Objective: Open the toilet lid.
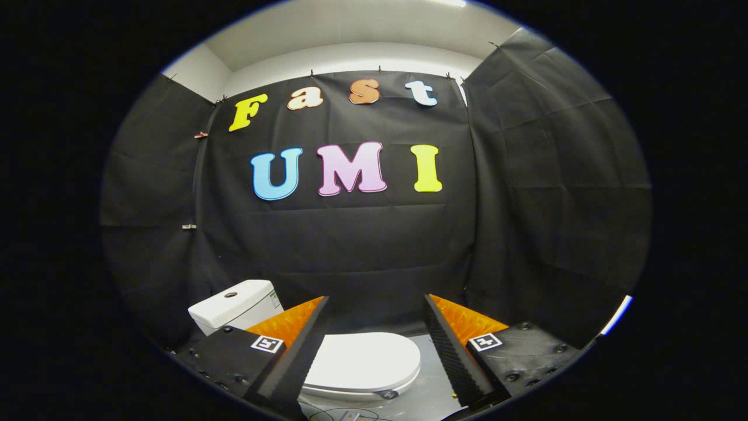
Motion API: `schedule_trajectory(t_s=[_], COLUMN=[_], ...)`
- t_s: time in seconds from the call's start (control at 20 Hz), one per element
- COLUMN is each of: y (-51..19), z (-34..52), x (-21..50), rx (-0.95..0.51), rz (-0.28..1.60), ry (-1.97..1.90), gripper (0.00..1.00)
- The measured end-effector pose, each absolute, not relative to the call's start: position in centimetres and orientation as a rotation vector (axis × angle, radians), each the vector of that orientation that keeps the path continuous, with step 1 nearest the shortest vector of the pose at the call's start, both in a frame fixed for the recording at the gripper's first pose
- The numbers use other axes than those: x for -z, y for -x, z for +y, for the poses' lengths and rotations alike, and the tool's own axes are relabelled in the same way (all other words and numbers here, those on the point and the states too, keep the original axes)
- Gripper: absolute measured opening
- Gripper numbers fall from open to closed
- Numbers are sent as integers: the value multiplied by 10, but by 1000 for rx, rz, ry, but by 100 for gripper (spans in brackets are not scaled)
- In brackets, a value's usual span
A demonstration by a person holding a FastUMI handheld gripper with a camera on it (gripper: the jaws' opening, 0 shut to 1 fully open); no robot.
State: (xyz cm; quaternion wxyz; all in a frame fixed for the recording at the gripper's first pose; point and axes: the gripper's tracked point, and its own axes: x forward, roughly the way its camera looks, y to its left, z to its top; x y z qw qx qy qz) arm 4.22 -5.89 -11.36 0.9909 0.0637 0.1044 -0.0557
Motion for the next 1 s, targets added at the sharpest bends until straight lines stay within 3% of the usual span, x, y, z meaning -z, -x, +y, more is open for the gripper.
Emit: schedule_trajectory(t_s=[1.0], y=[-66], z=[-113], x=[390], rx=[179], rz=[592], ry=[-721], gripper=[96])
